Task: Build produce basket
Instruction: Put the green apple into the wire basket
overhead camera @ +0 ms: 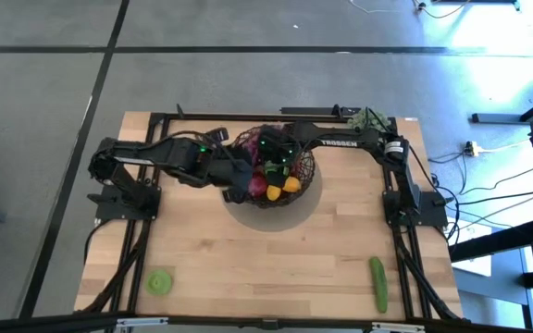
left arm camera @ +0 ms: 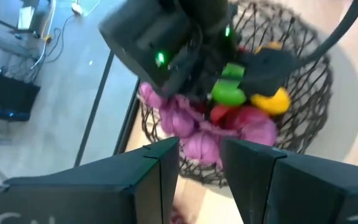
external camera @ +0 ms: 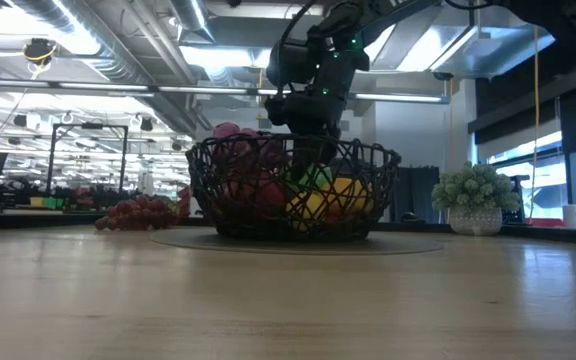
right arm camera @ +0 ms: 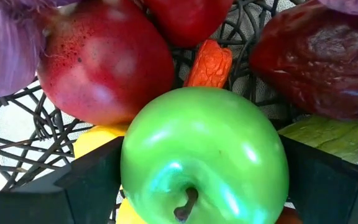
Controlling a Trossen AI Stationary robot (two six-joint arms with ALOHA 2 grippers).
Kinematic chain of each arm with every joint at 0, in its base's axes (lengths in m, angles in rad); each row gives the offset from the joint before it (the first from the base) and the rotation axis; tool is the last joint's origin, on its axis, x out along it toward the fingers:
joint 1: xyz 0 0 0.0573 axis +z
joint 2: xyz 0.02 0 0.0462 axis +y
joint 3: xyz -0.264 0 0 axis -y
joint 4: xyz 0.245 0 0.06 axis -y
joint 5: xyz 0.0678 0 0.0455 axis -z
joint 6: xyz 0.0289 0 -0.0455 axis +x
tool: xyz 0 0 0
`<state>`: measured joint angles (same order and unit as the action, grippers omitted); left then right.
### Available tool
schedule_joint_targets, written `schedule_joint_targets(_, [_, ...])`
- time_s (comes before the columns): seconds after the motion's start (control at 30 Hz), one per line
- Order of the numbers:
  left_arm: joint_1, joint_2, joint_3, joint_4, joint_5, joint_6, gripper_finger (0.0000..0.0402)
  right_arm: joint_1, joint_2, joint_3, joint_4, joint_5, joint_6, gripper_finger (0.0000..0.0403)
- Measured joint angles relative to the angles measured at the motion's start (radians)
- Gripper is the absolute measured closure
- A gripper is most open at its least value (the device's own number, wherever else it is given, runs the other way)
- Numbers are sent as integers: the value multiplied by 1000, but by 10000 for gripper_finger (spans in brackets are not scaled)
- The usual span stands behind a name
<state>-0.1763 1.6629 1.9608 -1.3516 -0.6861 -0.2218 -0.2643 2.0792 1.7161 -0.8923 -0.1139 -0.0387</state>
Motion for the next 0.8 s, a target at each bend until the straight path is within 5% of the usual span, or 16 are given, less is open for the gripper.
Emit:
schedule_joint_targets(0.27, [7, 0, -105, -3, 2, -30, 292, 1, -1, 0, -11, -37, 3, 25])
schedule_joint_targets(0.8, [-16, -1, -106, 7, 0, -86, 291, 3, -1, 0, 39, -45, 8, 25])
